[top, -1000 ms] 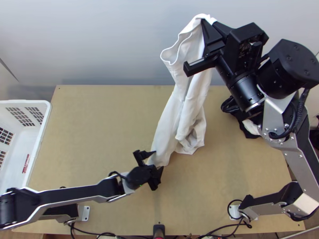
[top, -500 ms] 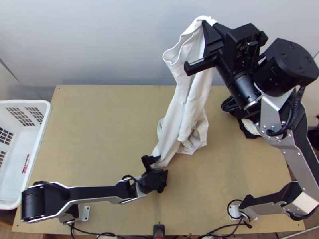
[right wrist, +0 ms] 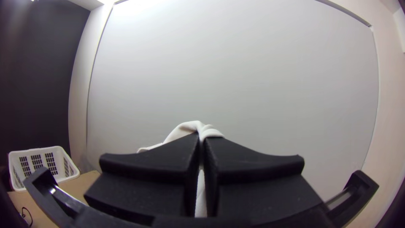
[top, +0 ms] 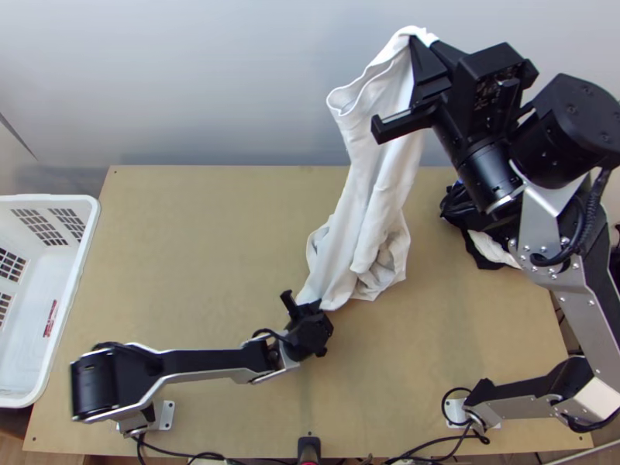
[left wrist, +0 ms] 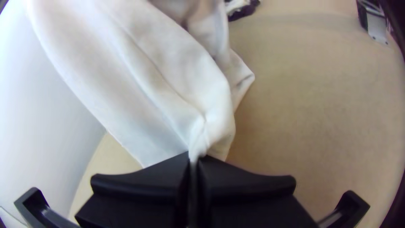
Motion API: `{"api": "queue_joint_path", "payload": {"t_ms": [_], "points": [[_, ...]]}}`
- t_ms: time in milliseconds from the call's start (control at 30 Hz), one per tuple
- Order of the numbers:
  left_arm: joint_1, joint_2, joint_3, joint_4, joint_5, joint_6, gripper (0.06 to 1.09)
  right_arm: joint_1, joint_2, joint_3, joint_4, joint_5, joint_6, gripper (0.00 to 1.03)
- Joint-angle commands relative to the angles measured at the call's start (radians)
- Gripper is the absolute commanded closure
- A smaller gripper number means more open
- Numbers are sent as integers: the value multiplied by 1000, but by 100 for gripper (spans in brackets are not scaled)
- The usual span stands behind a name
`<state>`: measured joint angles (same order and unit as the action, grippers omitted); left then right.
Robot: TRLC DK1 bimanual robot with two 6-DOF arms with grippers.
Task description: Fold the t-shirt
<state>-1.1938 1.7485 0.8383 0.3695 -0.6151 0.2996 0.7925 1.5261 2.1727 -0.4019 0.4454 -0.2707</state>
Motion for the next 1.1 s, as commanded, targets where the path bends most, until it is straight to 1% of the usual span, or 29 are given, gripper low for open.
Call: {"api": "queue_joint_path", "payload": {"t_ms": [0,100,200,233,333,400,533,600,667,733,800,833,867,900,967,1067], "points": [[56,-280,13,-112,-5,1,105,-30,-29,-40,0,-1,5,100],[117,-469,15,-218,-5,1,105,-59,-40,-60,0,-1,10,100],[227,-635,13,-328,3,7,105,-101,-44,-67,3,-1,11,100],[277,-690,13,-356,25,21,105,-111,-46,-67,5,-1,11,100],[482,-833,8,-382,169,90,105,-162,-50,-68,9,-1,11,100],[648,-871,35,-377,259,142,105,-196,-50,-70,9,-1,16,100],[935,-870,154,-399,414,162,105,-266,-60,-83,6,-2,41,100],[1033,-856,211,-392,460,161,105,-292,-66,-88,8,-2,56,100],[1083,-836,254,-343,462,148,105,-319,-67,-82,20,-1,76,100],[1128,-820,285,-247,462,116,105,-323,-67,-54,25,-1,103,100],[1134,-813,315,-187,459,102,105,-303,-78,-17,29,-4,156,100],[1129,-813,328,-162,456,99,105,-271,-87,7,52,-5,177,100],[1122,-813,337,-119,446,99,105,-211,-96,45,64,-7,179,100],[1111,-813,343,-67,433,98,105,-177,-98,87,71,-8,177,100],[1073,-814,354,8,402,87,105,-150,-106,124,80,-8,165,100],[1039,-820,374,22,356,55,105,-161,-161,110,58,-7,168,100]]}}
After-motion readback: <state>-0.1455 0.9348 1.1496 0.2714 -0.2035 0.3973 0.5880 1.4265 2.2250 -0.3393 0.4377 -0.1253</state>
